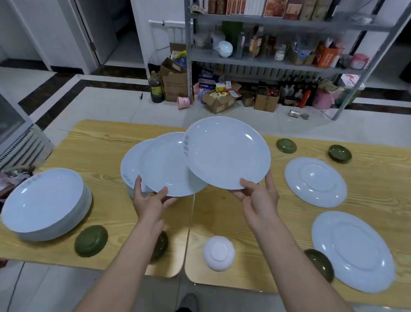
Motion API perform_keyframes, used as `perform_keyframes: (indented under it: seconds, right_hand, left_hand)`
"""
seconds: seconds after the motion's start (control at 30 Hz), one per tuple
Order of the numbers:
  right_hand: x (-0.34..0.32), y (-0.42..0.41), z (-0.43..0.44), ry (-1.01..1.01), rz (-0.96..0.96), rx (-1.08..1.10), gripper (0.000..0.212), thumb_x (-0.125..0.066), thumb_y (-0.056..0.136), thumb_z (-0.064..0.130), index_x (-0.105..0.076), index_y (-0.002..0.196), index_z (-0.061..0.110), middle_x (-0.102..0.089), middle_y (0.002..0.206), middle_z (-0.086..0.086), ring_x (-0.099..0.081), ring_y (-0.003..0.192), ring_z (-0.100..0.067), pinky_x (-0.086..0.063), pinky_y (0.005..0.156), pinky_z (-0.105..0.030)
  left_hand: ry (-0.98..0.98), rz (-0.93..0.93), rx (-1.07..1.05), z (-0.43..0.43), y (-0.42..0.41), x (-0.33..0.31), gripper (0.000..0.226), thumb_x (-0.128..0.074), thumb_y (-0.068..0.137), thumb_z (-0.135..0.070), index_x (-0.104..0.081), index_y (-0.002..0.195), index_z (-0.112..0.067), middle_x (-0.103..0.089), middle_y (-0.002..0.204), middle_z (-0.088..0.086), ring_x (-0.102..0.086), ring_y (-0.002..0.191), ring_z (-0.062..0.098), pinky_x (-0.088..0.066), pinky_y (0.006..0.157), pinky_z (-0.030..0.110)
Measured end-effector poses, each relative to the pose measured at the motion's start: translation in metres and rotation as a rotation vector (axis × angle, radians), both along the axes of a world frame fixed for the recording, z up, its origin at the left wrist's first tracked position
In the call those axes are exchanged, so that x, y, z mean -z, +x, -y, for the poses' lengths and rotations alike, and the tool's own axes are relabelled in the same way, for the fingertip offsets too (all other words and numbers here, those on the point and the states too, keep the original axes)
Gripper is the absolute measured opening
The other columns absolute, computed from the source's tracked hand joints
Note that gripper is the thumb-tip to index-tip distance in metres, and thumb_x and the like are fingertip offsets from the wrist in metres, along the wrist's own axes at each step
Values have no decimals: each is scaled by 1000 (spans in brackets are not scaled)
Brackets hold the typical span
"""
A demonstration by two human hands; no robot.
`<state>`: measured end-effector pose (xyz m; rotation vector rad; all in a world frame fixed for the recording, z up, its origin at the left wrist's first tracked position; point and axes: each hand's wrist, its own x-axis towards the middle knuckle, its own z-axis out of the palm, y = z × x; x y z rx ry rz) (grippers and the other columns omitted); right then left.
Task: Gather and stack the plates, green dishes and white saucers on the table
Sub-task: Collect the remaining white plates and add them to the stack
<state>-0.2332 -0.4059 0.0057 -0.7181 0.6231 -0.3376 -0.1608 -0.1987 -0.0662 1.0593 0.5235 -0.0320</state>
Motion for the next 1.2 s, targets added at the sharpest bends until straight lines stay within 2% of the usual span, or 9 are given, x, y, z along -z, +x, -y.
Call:
perform_keyframes:
  seconds: [0.07, 0.23, 0.37, 0.5, 0.57, 0.67, 0.9, 1.1, 1.2]
  right_hand:
    - [2, 13, -14, -2, -21, 14, 80, -56, 81, -24, -51, 138, 32, -67, 112, -5, -73, 77, -23, -55, 88, -59]
    - [7, 32, -28, 50, -44, 10, 84, -57, 80, -25, -47, 145, 26, -64, 125, -10, -70, 95, -31, -62, 68, -45]
    - [9, 47, -27, 54, -55, 10, 81, -57, 80, -25, -51, 141, 27, -66, 120, -7, -75, 78, -24, -60, 60, -39]
    - [13, 64, -26, 35, -71, -1, 83, -58, 78, -25, -49, 144, 26, -67, 113, -4, -74, 76, -23, -60, 60, -39]
    - [16, 71, -27, 34, -77, -13, 85, -57, 78, -25, -48, 145, 26, -67, 111, -3, -74, 79, -25, -60, 61, -40]
    - [22, 79, -32, 29, -94, -46, 85, -57, 78, -25, -48, 146, 26, -67, 113, -3, -70, 91, -29, -61, 67, -44]
    - [39, 91, -59, 14, -162, -163, 85, -57, 79, -25, -47, 146, 25, -65, 120, -6, -69, 96, -33, -61, 71, -50]
    - [48, 104, -84, 17, -223, -252, 88, -57, 78, -26, -45, 148, 26, -64, 114, -2, -69, 92, -32, -61, 62, -44]
    - [51, 112, -96, -19, -246, -295, 89, -57, 78, -25, -43, 149, 26, -62, 122, -7, -68, 93, -32, -61, 62, -45]
  left_hand:
    - [26, -22, -1, -13, 13, 1, 89, -67, 81, 15, -40, 146, -39, -50, 112, -8, -66, 89, 18, -61, 61, 35]
    - [77, -83, -8, -35, 36, 6, 90, -68, 81, 15, -39, 147, -39, -36, 134, -5, -61, 88, 17, -62, 61, 35]
    - [82, -90, -5, -40, 42, 12, 89, -66, 84, 14, -35, 150, -37, -43, 137, -4, -71, 82, 17, -62, 64, 32]
    - [89, -103, -26, -45, 47, 19, 87, -63, 86, 14, -36, 150, -37, -49, 137, -2, -65, 108, 32, -61, 62, 30]
    - [98, -113, -30, -48, 48, 21, 85, -62, 87, 13, -36, 150, -38, -51, 137, 0, -69, 102, 33, -61, 60, 28]
    - [131, -128, -40, -52, 51, 23, 84, -66, 86, 9, -38, 148, -39, -55, 134, 0, -75, 80, 29, -56, 52, 20]
    - [169, -138, -4, -57, 50, 33, 84, -65, 87, 10, -34, 151, -34, -55, 140, 5, -69, 102, 35, -59, 58, 25]
    - [188, -93, 86, -65, 54, 39, 82, -66, 90, 2, -32, 151, -40, -59, 134, 5, -75, 83, 29, -60, 60, 29]
    - [214, -80, 130, -70, 53, 43, 80, -65, 93, -4, -26, 153, -41, -64, 126, 10, -75, 77, 27, -60, 60, 30]
